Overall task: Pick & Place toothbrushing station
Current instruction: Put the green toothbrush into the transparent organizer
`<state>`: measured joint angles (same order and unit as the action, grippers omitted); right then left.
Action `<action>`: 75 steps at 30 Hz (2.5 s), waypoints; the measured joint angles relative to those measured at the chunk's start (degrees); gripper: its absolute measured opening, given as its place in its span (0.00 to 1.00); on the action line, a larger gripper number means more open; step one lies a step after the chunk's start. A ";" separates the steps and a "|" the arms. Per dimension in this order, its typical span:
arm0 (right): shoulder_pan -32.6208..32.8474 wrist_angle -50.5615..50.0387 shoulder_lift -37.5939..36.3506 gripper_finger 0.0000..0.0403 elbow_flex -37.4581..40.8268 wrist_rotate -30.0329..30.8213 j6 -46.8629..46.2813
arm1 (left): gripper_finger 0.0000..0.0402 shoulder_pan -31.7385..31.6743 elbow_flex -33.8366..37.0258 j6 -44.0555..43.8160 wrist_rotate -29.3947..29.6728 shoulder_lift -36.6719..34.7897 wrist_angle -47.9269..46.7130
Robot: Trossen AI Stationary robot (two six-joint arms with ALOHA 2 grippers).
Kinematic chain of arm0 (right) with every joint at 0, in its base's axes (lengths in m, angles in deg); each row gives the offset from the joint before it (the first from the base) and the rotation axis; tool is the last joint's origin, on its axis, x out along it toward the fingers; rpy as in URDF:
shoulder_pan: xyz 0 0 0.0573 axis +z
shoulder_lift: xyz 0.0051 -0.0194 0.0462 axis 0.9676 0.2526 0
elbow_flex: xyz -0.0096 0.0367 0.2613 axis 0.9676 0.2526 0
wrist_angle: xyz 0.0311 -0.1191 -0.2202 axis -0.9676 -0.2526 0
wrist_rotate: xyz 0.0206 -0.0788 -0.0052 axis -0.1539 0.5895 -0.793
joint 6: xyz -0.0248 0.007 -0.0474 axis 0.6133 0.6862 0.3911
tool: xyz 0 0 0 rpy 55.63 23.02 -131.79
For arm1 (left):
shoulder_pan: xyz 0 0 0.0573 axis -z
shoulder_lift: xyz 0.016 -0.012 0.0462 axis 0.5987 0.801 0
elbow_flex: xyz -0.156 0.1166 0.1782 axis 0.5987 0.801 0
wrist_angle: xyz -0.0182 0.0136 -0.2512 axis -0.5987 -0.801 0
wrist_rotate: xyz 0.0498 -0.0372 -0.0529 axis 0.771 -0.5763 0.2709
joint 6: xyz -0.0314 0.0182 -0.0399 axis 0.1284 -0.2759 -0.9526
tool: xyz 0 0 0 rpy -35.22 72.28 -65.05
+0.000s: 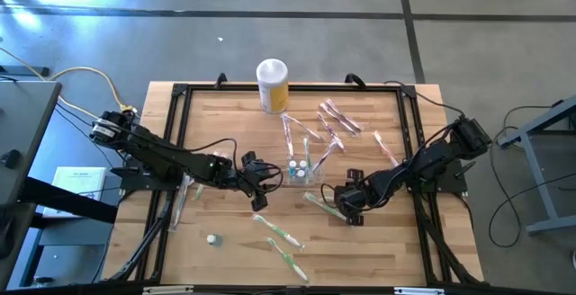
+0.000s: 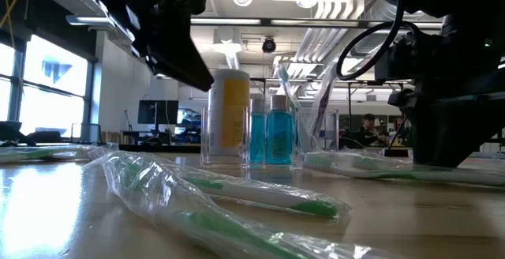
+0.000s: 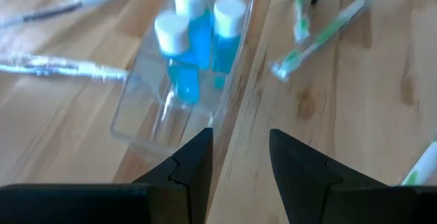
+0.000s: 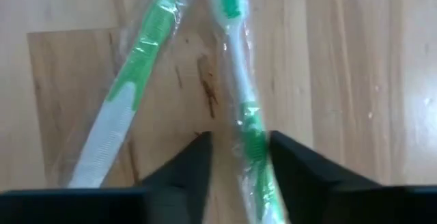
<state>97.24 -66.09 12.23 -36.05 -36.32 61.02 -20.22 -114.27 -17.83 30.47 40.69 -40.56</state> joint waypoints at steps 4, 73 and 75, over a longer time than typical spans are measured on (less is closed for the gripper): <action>-0.02 0.55 0.04 0.05 0.02 -0.03 0.34 | 0.34 0.00 0.04 0.00 -0.51 1.25 0.15; 11.33 32.82 -15.67 0.02 -6.38 30.59 34.15 | 0.70 2.13 0.00 27.30 -9.69 9.12 56.38; 10.44 34.00 -15.67 0.02 -6.38 28.58 35.50 | 0.70 1.41 0.00 27.34 -9.71 9.12 56.88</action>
<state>107.68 -32.09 -3.44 -42.43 -7.74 96.51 -18.81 -114.27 9.51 20.76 49.81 16.32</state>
